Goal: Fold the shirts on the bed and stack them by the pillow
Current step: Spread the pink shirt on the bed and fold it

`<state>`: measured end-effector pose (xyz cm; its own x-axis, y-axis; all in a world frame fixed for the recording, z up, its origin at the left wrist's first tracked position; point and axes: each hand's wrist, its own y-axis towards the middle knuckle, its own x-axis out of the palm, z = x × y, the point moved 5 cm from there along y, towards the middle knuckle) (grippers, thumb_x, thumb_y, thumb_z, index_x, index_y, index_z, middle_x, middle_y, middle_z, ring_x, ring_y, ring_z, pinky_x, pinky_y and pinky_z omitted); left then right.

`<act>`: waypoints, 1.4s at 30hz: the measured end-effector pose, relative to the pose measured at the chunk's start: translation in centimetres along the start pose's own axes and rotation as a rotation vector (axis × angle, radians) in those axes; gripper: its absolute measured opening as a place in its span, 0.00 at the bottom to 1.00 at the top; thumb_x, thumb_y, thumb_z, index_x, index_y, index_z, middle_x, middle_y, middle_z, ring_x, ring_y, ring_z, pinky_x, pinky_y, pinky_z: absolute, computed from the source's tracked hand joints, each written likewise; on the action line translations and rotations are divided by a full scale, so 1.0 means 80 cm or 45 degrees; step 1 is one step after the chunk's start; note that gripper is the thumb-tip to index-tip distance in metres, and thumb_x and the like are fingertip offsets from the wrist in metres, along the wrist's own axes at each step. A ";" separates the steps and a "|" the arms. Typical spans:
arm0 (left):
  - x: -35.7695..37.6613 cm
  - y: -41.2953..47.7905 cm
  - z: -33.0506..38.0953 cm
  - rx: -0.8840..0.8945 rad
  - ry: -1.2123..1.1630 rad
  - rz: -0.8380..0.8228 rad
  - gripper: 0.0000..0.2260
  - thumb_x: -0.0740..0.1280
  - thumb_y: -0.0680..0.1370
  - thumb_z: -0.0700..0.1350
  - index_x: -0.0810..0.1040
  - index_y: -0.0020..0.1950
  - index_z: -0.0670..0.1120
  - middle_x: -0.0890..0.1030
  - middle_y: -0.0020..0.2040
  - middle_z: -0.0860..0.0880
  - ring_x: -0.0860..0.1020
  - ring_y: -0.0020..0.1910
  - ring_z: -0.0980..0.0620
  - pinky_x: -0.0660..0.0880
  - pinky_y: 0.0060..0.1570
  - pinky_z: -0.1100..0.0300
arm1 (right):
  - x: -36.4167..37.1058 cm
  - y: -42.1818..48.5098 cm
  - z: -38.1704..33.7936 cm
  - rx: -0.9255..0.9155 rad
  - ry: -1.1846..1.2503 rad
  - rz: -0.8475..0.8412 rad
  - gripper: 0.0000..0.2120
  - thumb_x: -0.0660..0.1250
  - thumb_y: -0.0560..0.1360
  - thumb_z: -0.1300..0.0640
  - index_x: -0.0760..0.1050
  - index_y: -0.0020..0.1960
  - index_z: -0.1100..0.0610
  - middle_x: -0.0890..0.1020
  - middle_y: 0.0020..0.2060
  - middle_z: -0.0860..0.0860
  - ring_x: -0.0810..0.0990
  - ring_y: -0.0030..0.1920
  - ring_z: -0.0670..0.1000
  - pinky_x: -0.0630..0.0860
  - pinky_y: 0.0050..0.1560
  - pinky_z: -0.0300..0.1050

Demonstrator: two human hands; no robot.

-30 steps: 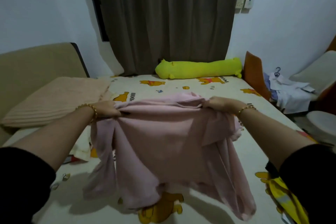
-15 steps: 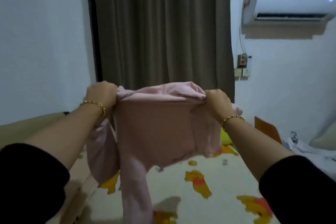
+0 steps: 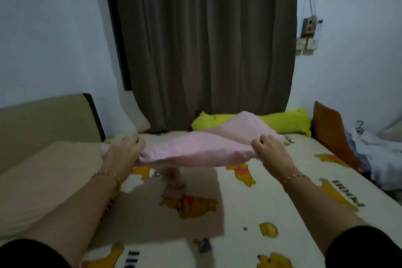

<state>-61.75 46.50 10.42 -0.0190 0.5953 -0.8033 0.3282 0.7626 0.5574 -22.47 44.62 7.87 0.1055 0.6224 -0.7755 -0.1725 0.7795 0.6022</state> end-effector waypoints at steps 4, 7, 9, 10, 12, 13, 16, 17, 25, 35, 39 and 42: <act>0.148 -0.174 0.069 0.216 -0.085 -0.321 0.28 0.81 0.45 0.37 0.74 0.39 0.45 0.76 0.33 0.44 0.75 0.27 0.45 0.70 0.20 0.59 | 0.110 -0.194 -0.032 -0.025 0.011 -0.227 0.16 0.67 0.51 0.67 0.77 0.38 0.59 0.76 0.31 0.56 0.76 0.29 0.60 0.70 0.21 0.49; 0.233 -0.303 0.118 0.219 -0.177 -0.586 0.30 0.82 0.39 0.39 0.73 0.36 0.48 0.74 0.30 0.46 0.75 0.24 0.47 0.68 0.18 0.62 | 0.201 -0.342 -0.048 0.142 0.071 -0.679 0.20 0.75 0.46 0.66 0.76 0.36 0.59 0.75 0.28 0.56 0.75 0.25 0.59 0.69 0.18 0.47; 0.270 -0.378 0.150 0.240 -0.185 -0.692 0.27 0.81 0.37 0.40 0.76 0.31 0.46 0.75 0.29 0.47 0.75 0.24 0.48 0.66 0.17 0.64 | 0.244 -0.429 -0.061 0.242 0.053 -0.868 0.22 0.78 0.49 0.62 0.73 0.39 0.58 0.75 0.28 0.57 0.76 0.25 0.61 0.71 0.21 0.48; 0.280 -0.408 0.164 0.257 -0.175 -0.734 0.27 0.80 0.35 0.38 0.77 0.31 0.46 0.75 0.30 0.47 0.75 0.24 0.48 0.66 0.17 0.64 | 0.254 -0.463 -0.070 0.237 0.020 -0.947 0.18 0.75 0.57 0.60 0.72 0.43 0.58 0.77 0.31 0.58 0.78 0.30 0.62 0.74 0.27 0.51; 0.306 -0.460 0.179 0.243 -0.118 -0.824 0.28 0.77 0.37 0.35 0.79 0.35 0.46 0.76 0.33 0.47 0.76 0.28 0.48 0.65 0.19 0.63 | 0.259 -0.511 -0.083 0.220 -0.069 -1.016 0.08 0.62 0.73 0.59 0.70 0.52 0.56 0.78 0.45 0.57 0.78 0.47 0.60 0.74 0.46 0.54; 0.310 -0.475 0.184 0.228 -0.091 -0.848 0.28 0.76 0.39 0.35 0.79 0.38 0.46 0.76 0.35 0.47 0.75 0.30 0.48 0.65 0.21 0.62 | 0.258 -0.523 -0.086 0.239 -0.112 -0.996 0.08 0.57 0.77 0.58 0.70 0.55 0.53 0.77 0.49 0.54 0.76 0.51 0.57 0.71 0.50 0.53; 0.313 -0.488 0.186 0.089 -0.065 -0.771 0.27 0.75 0.44 0.32 0.78 0.42 0.43 0.75 0.37 0.45 0.74 0.32 0.45 0.67 0.25 0.60 | 0.251 -0.525 -0.098 0.219 -0.125 -0.980 0.12 0.53 0.74 0.59 0.75 0.46 0.56 0.76 0.41 0.55 0.76 0.43 0.57 0.72 0.44 0.54; 0.310 -0.486 0.184 0.026 -0.043 -0.757 0.25 0.75 0.47 0.31 0.77 0.42 0.42 0.75 0.37 0.44 0.74 0.33 0.44 0.67 0.26 0.59 | 0.251 -0.525 -0.098 0.197 -0.175 -0.951 0.13 0.52 0.75 0.59 0.75 0.47 0.56 0.76 0.42 0.55 0.76 0.44 0.57 0.72 0.46 0.54; 0.252 -0.502 0.174 -0.024 0.059 -0.703 0.22 0.74 0.54 0.27 0.76 0.44 0.41 0.74 0.38 0.41 0.75 0.36 0.42 0.71 0.29 0.53 | 0.220 -0.542 -0.090 0.124 -0.245 -1.173 0.14 0.56 0.80 0.55 0.76 0.59 0.53 0.77 0.54 0.53 0.74 0.57 0.57 0.69 0.58 0.50; 0.139 -0.657 0.194 0.165 -0.112 -0.660 0.26 0.75 0.45 0.25 0.73 0.38 0.40 0.72 0.30 0.41 0.74 0.26 0.43 0.70 0.24 0.56 | 0.100 -0.677 -0.116 0.044 -0.088 -1.185 0.11 0.58 0.77 0.58 0.78 0.54 0.55 0.79 0.50 0.54 0.75 0.54 0.58 0.69 0.55 0.51; 0.103 -0.691 0.191 0.150 -0.145 -0.658 0.25 0.74 0.46 0.24 0.74 0.38 0.39 0.73 0.30 0.41 0.74 0.27 0.43 0.69 0.24 0.56 | 0.061 -0.714 -0.128 0.005 -0.053 -1.218 0.11 0.58 0.78 0.59 0.77 0.56 0.53 0.78 0.52 0.53 0.74 0.55 0.57 0.69 0.56 0.51; 0.084 -0.713 0.195 0.151 -0.165 -0.662 0.27 0.74 0.44 0.23 0.74 0.39 0.39 0.73 0.31 0.41 0.75 0.28 0.43 0.69 0.25 0.56 | 0.043 -0.732 -0.136 -0.022 -0.077 -1.298 0.12 0.58 0.78 0.58 0.75 0.58 0.52 0.76 0.54 0.52 0.73 0.56 0.55 0.69 0.58 0.50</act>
<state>-65.86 3.02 -30.06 -0.0927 0.1060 -0.9900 0.4109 0.9098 0.0590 -22.67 0.36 -32.10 0.2590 -0.3342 -0.9062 0.0132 0.9394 -0.3427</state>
